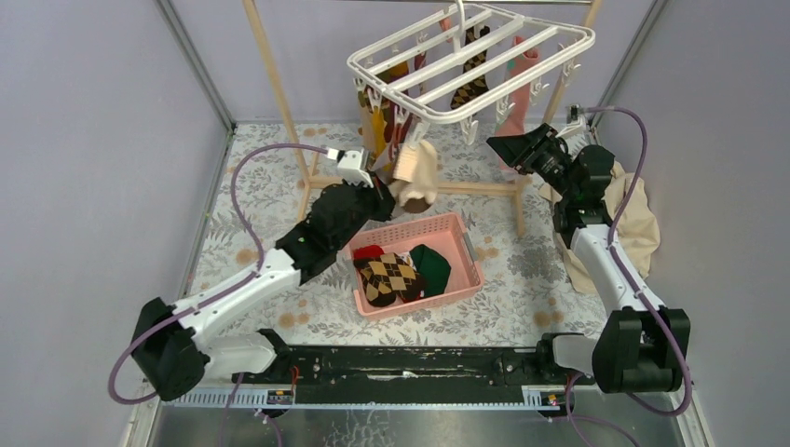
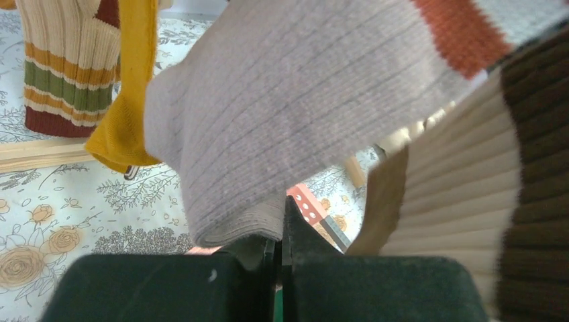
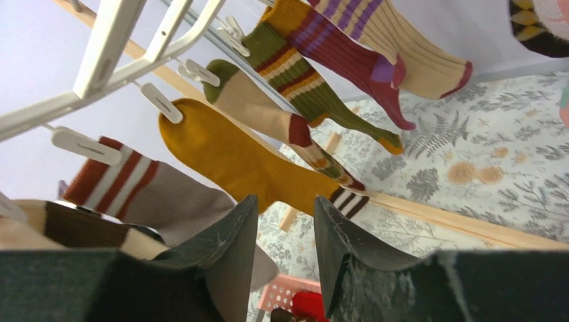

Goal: Remove the socks clipped to the hanger
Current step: Adjust the hanger on the clothesline.

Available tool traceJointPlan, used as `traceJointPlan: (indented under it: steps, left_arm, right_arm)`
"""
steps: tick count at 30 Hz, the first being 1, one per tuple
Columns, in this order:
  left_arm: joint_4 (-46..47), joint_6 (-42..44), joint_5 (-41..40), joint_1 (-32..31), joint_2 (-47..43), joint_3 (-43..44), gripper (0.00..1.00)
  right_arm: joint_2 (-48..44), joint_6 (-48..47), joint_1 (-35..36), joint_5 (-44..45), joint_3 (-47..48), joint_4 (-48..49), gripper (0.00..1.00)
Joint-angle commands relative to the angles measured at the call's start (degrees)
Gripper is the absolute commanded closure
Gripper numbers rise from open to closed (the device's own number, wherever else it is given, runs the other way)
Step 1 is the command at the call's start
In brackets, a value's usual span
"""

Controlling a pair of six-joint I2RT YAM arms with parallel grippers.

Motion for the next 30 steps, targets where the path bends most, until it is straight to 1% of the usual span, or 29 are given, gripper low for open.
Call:
traceJointPlan:
  steps: [1, 2, 4, 11, 14, 19, 22, 27, 30]
  left_arm:
    - [-5.09, -0.72, -1.81, -1.13, -6.15, -0.2, 1.0]
    - [-5.74, -0.85, -2.28, -1.27, -7.35, -0.38, 1.0]
    - [-6.85, -1.1, -3.08, -1.48, -9.67, -0.68, 1.0]
    - [-9.79, -1.11, -6.21, -1.61, -16.61, -2.07, 1.0]
    - [-11.76, -0.5, -6.94, -1.67, -17.92, -2.06, 1.0]
    - [-12.11, 0.37, -7.69, -1.63, -19.21, -2.65, 1.0]
    - [-11.88, 1.01, -8.52, -1.68, -19.31, -3.0, 1.0]
    - [-11.83, 1.76, -10.16, -1.69, -20.67, -3.32, 1.0]
    - [-13.53, 2.31, -13.01, -1.63, -22.71, -3.4, 1.0]
  right_arm:
    - [-6.36, -6.96, -0.27, 2.45, 0.64, -10.68, 0.56]
    - [-7.42, -8.02, -0.19, 3.06, 0.57, -13.64, 0.55]
    - [-9.62, -9.46, -0.12, 3.76, 0.36, -16.61, 0.55]
    - [-16.06, -10.17, 3.51, 4.13, 2.19, -22.5, 0.56]
    - [-17.46, -10.93, 7.27, 4.21, 4.9, -26.17, 0.58]
    - [-19.11, -12.52, 15.74, 3.91, 11.27, -32.92, 0.6]
    - [-18.7, -11.31, 19.12, 1.88, 15.48, -34.39, 0.6]
    - [-16.61, -6.85, 20.84, -3.55, 21.78, -30.87, 0.59]
    - [-16.05, -8.65, 20.91, -2.65, 24.54, -32.77, 0.58]
